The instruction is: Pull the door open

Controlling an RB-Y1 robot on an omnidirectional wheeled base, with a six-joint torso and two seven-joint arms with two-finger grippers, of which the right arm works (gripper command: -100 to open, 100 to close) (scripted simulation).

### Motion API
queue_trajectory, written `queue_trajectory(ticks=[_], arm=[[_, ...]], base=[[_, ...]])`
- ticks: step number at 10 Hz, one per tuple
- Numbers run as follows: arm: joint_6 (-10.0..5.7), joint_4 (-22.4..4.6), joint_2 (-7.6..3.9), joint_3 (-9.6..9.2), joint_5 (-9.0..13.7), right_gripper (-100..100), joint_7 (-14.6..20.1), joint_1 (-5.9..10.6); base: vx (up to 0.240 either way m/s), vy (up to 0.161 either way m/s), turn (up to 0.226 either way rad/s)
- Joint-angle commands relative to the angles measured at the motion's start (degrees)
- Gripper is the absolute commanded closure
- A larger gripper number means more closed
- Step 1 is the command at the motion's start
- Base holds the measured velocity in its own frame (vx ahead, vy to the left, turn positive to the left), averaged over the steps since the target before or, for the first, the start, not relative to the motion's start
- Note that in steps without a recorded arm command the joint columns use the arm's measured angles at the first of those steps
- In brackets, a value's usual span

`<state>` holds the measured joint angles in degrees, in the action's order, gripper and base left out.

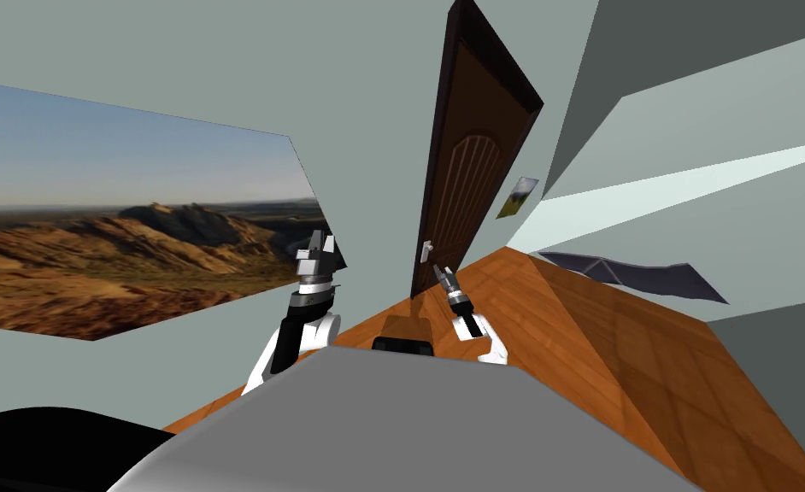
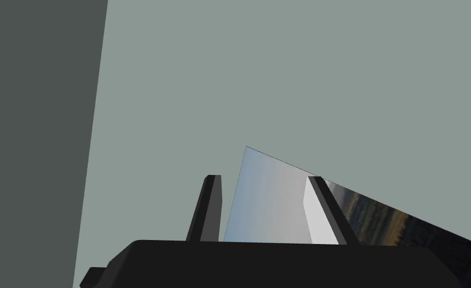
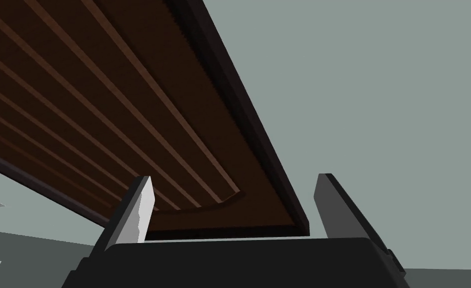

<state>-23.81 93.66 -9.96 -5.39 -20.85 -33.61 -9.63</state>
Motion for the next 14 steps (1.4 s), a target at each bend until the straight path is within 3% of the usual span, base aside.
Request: queue_trajectory(ticks=[1, 14], arm=[[0.18, -2.03, -0.50, -0.37, -1.26, -100, -1.55, 1.10], [-0.17, -16.84, -2.39, -2.75, -9.72, -100, -12.14, 8.09]], base=[[0.095, -0.148, 0.117], [0.103, -0.140, 0.103]])
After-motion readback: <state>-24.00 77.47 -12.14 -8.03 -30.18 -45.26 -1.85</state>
